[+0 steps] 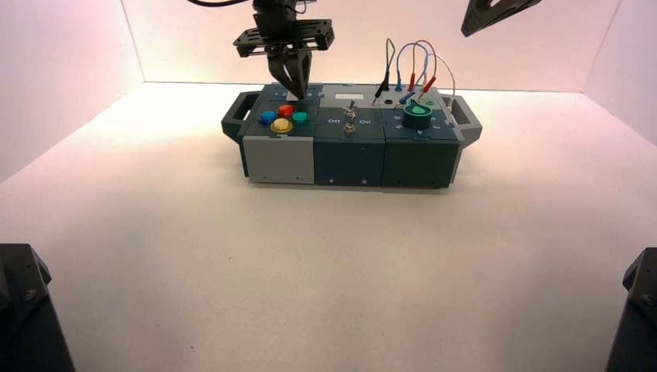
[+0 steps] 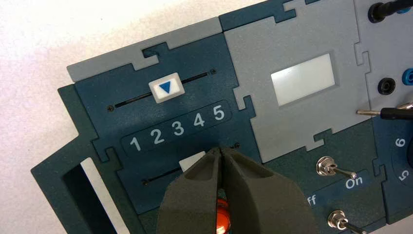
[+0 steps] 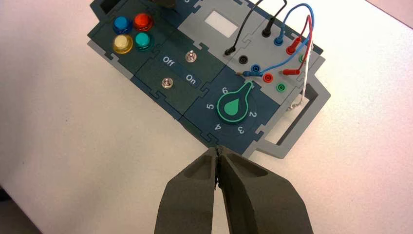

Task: Move the bottom slider to position 3.

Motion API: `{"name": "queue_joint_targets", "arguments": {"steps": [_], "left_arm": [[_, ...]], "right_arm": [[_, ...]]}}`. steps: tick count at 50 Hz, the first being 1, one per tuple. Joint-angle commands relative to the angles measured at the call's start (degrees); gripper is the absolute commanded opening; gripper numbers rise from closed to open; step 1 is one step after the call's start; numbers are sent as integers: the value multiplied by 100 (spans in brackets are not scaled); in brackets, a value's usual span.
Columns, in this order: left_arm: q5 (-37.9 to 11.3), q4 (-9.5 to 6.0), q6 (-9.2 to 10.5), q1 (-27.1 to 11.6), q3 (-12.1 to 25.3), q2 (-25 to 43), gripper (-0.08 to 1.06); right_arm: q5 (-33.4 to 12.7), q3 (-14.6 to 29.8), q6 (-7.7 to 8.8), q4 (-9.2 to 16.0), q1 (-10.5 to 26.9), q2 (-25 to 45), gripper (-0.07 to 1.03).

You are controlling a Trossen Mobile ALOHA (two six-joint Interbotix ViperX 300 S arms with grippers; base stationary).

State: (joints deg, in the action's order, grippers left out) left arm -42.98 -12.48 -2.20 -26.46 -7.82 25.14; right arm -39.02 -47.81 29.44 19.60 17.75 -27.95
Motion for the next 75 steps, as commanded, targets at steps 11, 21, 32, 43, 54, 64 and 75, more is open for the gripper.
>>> {"name": "queue_joint_targets", "arguments": {"steps": [11, 21, 32, 43, 54, 64, 75], "left_arm": [[-35, 9, 0, 35, 176, -149, -3], [-378, -70, 0, 18, 378, -255, -3], [-492, -53, 9, 9, 422, -483, -3], [-554, 18, 0, 35, 272, -756, -3], [-562, 44, -132, 53, -158, -1213, -3], [-545, 44, -220, 53, -439, -1450, -3], [-413, 70, -272, 167, -835, -1758, -3]], "right_arm": [[44, 123, 35, 0, 26, -35, -2], [35, 123, 35, 0, 18, -18, -2], [44, 114, 35, -9, 18, -18, -2], [105, 88, 35, -53, 18, -18, -2], [272, -18, 35, -79, 18, -18, -2], [325, -70, 35, -114, 18, -18, -2], [457, -141, 35, -114, 18, -18, -2]]}}
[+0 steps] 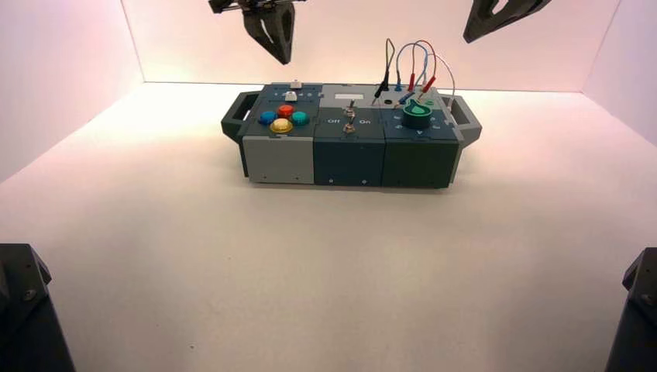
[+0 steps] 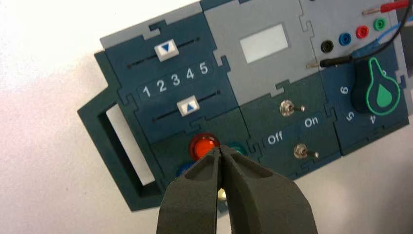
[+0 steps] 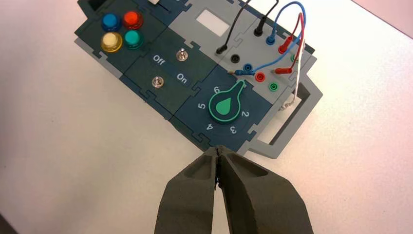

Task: Move the bottom slider to position 3.

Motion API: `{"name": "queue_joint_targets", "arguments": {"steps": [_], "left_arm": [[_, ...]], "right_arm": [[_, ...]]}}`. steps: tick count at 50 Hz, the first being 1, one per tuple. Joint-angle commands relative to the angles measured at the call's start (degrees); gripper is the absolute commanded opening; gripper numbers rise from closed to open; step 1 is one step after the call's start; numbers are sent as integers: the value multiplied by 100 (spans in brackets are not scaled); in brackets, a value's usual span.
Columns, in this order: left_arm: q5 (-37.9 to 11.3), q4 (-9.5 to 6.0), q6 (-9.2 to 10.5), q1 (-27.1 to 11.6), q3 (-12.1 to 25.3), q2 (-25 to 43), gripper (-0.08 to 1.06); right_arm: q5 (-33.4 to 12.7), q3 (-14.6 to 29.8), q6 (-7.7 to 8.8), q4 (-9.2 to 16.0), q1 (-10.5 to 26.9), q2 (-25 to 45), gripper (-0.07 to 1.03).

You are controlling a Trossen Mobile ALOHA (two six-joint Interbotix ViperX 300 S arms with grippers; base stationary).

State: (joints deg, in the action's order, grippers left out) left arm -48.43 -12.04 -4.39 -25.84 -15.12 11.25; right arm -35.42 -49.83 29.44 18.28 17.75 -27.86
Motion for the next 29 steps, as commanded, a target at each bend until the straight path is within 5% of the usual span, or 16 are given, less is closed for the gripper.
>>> {"name": "queue_joint_targets", "arguments": {"steps": [1, 11, 29], "left_arm": [[149, 26, -53, 105, -123, -378, -3], [721, 26, -70, 229, -422, -334, -3], [712, 26, -97, 369, -413, -483, -3]], "right_arm": [[105, 53, 35, 26, 18, -18, -2], [193, 0, 35, 26, 18, -9, -2], [237, -9, 35, 18, 0, 62, -2]]}}
